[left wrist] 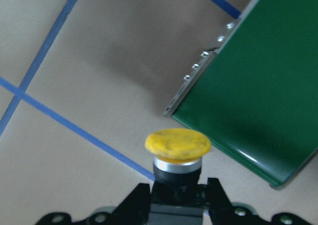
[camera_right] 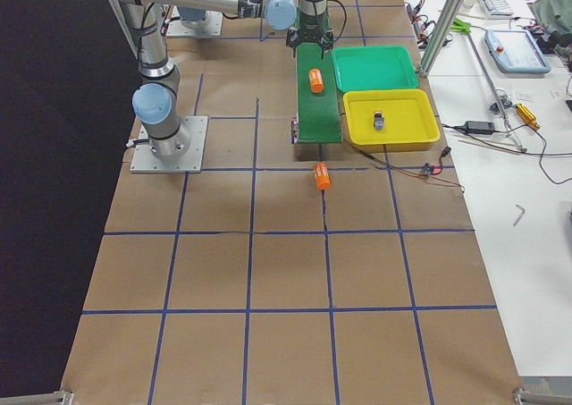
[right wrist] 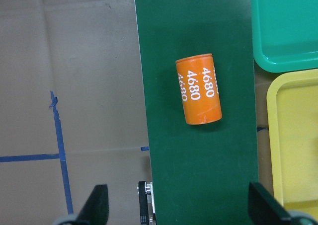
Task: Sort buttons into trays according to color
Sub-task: 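Place yellow-capped button on belt with left while right grasps second cylinder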
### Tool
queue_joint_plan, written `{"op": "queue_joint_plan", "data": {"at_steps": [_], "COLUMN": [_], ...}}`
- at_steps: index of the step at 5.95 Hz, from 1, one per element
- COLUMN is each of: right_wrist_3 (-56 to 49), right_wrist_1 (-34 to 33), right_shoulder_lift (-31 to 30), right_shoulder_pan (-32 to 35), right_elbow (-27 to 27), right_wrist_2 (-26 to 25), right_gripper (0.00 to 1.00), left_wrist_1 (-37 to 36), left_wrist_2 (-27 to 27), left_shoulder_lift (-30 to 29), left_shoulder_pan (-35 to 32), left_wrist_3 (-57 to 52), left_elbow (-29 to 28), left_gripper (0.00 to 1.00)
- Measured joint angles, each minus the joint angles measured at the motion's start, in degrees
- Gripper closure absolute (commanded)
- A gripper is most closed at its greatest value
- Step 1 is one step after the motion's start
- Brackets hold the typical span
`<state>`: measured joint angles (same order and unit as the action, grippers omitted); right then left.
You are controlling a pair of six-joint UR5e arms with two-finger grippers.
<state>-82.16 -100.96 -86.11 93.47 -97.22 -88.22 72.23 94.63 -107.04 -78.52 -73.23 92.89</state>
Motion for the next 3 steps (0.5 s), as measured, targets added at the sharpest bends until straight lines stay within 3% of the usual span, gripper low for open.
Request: {"op": "queue_joint_plan", "data": {"at_steps": [3], "right_wrist_3": [-2.05], "right_wrist_1": [0.07], "right_shoulder_lift": [0.79], "right_shoulder_pan": [-0.04], "right_elbow": [-0.25], "right_wrist_2": [0.22], "right_gripper": [0.0], "left_wrist_1": [-1.81], "left_wrist_2": [0.08], "left_shoulder_lift": [0.11], "left_shoulder_pan": [-6.23], "left_wrist_3": [-15.52], "left_elbow": [3.09], "left_gripper": [0.99]}}
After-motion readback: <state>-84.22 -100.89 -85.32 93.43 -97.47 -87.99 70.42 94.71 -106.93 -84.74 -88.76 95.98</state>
